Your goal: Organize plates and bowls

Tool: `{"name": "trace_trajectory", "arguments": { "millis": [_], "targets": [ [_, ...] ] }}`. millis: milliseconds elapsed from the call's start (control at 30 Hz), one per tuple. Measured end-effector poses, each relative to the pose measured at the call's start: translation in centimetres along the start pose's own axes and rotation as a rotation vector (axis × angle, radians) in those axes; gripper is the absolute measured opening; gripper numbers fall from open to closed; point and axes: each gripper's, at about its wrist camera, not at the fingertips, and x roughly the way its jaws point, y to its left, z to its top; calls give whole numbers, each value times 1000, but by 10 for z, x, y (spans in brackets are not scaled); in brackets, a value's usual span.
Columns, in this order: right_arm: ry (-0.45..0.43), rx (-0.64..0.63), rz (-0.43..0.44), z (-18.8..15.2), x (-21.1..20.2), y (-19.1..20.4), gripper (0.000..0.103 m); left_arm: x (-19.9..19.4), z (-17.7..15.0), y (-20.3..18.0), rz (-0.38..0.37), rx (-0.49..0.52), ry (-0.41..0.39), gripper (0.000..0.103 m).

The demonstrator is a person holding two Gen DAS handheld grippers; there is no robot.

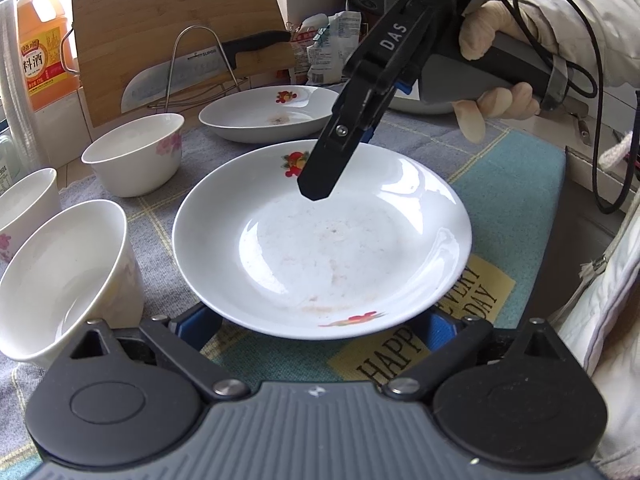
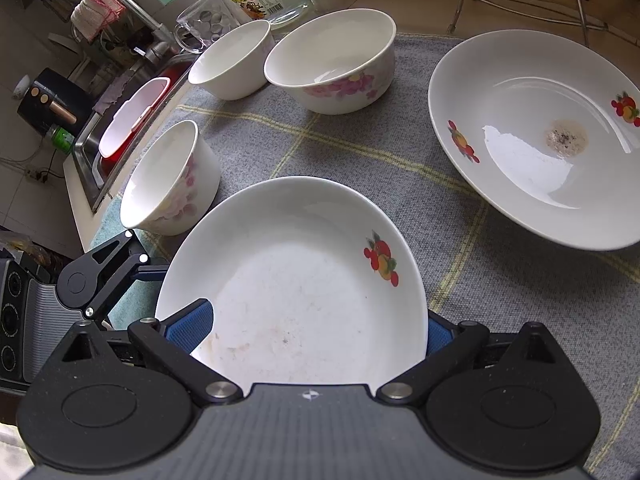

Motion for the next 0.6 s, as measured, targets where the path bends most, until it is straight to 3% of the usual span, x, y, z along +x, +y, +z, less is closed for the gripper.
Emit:
{"name": "trace_trajectory", "arguments": {
  "millis": [600],
  "targets": [
    [5, -32, -32, -5, 0, 6, 103, 2, 4, -1, -7, 1, 11, 99]
  ]
}}
